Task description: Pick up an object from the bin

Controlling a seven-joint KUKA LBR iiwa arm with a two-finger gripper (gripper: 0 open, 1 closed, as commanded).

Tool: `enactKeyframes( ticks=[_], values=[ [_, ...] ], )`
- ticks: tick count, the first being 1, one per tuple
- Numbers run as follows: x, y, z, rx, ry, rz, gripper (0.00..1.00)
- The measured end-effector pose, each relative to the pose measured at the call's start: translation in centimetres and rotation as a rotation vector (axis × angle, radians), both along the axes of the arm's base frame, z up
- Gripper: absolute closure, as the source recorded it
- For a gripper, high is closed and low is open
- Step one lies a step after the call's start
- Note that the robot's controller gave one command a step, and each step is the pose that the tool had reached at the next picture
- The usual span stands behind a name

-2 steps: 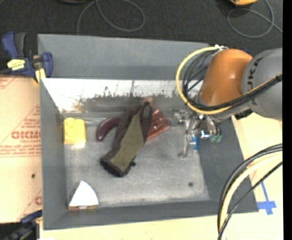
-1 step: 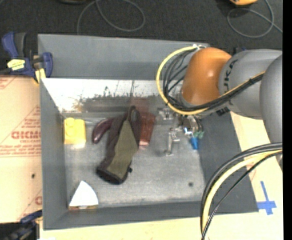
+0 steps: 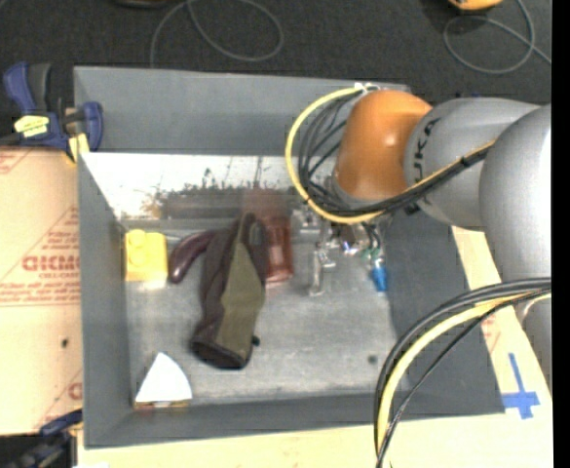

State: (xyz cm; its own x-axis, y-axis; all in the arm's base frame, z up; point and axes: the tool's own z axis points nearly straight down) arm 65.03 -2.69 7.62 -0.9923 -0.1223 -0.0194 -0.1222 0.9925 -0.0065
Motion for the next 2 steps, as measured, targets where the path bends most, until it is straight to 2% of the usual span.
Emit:
enactKeyframes(
  ticks=[1,2],
  values=[
    [-0.1,3.8,-0.1,-0.002,0.007,0.1,0.0],
    [-3.1,7.9,-0.4,-0.002,-0.004,0.144,0.0]
  ],
)
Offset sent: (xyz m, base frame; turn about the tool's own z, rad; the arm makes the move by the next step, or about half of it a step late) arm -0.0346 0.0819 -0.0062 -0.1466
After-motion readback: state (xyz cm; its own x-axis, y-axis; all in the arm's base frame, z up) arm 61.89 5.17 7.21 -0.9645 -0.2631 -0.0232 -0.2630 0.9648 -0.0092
